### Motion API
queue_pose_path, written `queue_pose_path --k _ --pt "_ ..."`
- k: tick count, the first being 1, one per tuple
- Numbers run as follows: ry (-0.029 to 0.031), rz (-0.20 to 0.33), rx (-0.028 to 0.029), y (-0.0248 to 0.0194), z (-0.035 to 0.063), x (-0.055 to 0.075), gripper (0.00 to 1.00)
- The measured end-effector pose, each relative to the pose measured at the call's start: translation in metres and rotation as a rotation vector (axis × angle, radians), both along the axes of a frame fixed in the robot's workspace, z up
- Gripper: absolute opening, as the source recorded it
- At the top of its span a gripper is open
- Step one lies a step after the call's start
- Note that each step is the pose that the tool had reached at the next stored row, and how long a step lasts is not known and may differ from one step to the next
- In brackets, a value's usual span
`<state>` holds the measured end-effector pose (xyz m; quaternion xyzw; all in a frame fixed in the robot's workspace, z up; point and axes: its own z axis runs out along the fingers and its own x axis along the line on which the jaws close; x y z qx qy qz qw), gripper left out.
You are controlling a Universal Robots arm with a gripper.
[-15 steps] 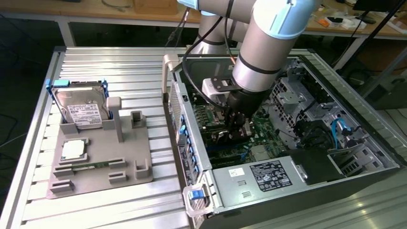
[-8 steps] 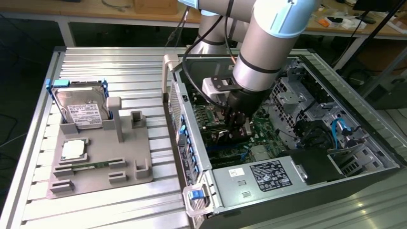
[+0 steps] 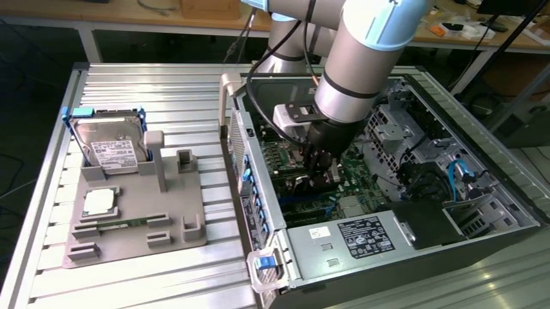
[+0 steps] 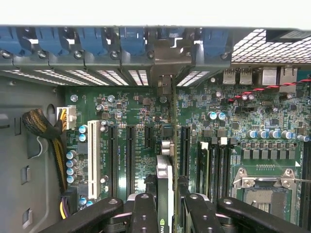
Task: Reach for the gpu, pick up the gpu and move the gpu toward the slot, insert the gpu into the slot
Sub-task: 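Insert the gpu into the slot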
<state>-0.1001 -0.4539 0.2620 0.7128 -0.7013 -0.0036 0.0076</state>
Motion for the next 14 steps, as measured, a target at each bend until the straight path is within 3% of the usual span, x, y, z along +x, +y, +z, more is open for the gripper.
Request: queue_pose_path --k 14 --pt "0.0001 -0.013 0.0 -0.0001 0.0001 -0.0001 0.27"
